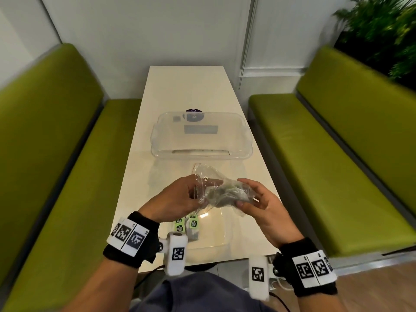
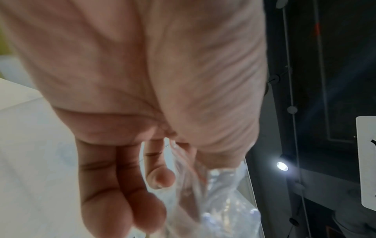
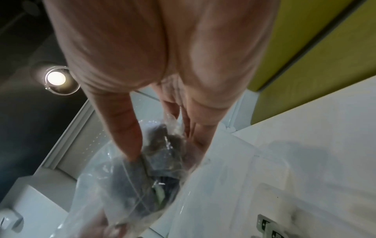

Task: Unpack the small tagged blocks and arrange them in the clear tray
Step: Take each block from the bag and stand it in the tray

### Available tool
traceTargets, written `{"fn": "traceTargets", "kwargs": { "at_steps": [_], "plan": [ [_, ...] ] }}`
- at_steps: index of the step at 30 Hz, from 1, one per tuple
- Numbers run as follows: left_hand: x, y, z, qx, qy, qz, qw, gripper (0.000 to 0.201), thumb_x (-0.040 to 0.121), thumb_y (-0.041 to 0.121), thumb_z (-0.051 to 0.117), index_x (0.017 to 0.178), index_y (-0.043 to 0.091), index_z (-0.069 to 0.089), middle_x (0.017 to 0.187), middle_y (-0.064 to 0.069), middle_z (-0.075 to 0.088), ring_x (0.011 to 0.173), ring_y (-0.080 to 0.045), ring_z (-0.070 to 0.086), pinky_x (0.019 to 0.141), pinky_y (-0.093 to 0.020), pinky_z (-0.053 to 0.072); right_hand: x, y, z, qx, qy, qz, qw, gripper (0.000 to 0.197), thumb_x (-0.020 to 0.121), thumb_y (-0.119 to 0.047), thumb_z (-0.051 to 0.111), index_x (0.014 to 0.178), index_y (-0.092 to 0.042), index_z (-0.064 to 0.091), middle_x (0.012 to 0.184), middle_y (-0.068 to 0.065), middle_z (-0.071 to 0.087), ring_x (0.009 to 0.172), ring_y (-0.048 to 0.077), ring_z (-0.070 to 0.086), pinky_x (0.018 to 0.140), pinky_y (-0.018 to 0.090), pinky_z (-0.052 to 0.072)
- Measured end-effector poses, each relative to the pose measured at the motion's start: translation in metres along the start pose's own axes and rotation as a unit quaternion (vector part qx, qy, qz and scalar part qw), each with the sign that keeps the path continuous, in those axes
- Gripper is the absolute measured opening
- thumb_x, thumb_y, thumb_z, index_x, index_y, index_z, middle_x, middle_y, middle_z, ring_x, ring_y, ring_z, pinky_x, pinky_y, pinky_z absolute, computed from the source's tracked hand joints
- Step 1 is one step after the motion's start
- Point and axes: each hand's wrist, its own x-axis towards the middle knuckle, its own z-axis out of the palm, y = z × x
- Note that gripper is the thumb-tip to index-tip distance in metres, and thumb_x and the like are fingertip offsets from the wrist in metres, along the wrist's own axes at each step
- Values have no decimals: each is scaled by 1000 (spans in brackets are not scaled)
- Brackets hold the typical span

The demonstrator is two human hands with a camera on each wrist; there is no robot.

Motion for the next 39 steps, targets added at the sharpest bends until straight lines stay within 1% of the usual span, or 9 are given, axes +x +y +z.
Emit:
{"fn": "traceTargets", "kwargs": {
  "at_steps": [4,9,13,15,18,25,29,34,39],
  "plan": [
    [-2,9,1,1,-3,14,1000,51,80,57,77,129,44,67,124,16,69,112,-4,68,98,-38,57,-3,-3,-1,-8,27,-11,1000,46,83,0,77,125,-16,67,120,8,73,113,29,68,97,43,56],
    [0,13,6,10,-7,15,1000,56,75,38,90,125,38,67,119,26,66,110,4,65,98,-27,55,-5,-2,0,-19,73,-18,997,44,75,3,83,114,-14,72,111,8,75,107,31,69,91,46,60],
    [2,19,12,25,-12,43,999,48,74,26,92,110,47,66,113,28,66,105,7,65,90,-12,52,-8,-4,1,-32,77,-23,996,43,74,3,84,112,-14,72,106,7,76,103,28,71,86,39,61],
    [2,19,13,54,1,42,998,41,78,33,88,102,54,62,109,34,65,102,9,63,89,-14,52,-9,-4,0,-24,67,-24,997,45,74,5,82,114,-13,72,107,7,77,103,27,72,87,37,61],
    [6,7,11,110,39,27,993,29,84,49,80,111,45,69,112,23,68,104,4,65,92,-28,55,-8,-1,-1,21,41,-10,999,46,78,12,76,119,-8,69,110,14,76,105,32,72,87,38,60],
    [9,15,13,127,-8,34,991,45,77,46,85,117,30,72,106,27,66,97,14,63,83,-7,49,-7,6,-1,100,5,25,995,42,77,7,76,113,-11,67,105,17,76,100,28,71,86,33,60],
    [11,20,13,119,-15,30,992,43,77,37,88,109,45,62,110,27,63,104,5,64,94,-18,51,-5,11,-5,124,-20,32,992,57,57,-29,98,107,-22,73,111,18,74,105,27,70,95,38,57],
    [14,17,14,141,-20,36,989,52,79,32,87,124,39,63,126,20,61,116,2,59,104,-21,47,-1,10,-11,122,-34,23,992,57,59,-30,97,107,-19,69,101,14,75,98,23,72,90,30,58],
    [17,18,15,129,23,31,991,40,78,31,88,110,37,65,115,24,63,108,0,64,96,-33,55,3,8,-12,115,-2,16,993,69,54,-32,99,112,-16,66,111,14,73,104,24,70,91,32,58]
  ]
}}
